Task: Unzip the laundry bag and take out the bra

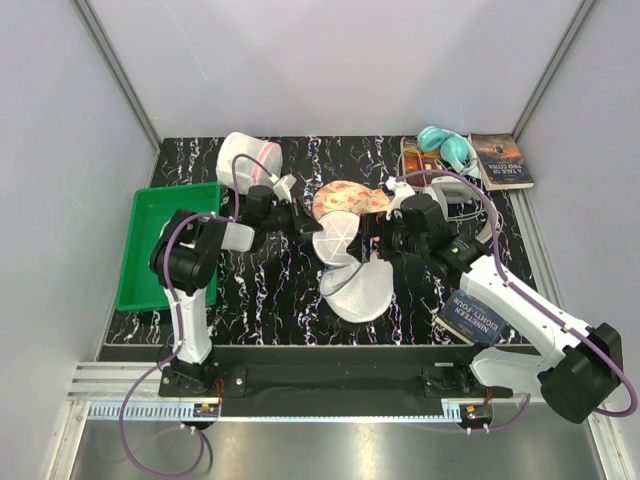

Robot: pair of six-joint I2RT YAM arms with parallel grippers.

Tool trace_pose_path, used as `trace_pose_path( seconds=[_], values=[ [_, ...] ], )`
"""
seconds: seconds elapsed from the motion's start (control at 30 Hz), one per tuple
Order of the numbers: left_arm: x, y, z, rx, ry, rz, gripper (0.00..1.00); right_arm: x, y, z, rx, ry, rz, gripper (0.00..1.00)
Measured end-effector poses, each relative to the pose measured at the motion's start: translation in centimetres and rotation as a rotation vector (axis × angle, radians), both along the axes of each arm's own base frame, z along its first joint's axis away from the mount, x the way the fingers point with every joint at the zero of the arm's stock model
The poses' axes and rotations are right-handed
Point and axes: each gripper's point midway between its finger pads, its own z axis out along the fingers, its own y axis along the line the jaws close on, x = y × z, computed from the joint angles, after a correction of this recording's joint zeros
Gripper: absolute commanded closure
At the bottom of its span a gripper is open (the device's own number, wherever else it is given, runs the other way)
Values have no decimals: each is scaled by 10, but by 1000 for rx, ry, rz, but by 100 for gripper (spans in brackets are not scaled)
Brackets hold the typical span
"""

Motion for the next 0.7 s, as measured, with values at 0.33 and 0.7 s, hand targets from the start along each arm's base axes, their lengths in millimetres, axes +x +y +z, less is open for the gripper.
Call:
trace_pose_path(
  seconds=[0.33, 0.7],
  values=[
    [-3, 7, 37, 46, -117, -18, 100, 0, 0, 0, 0, 0, 0, 2],
    [-11, 61, 159, 337, -592, 160, 100, 4, 7, -14, -12, 31, 16, 2]
  ],
)
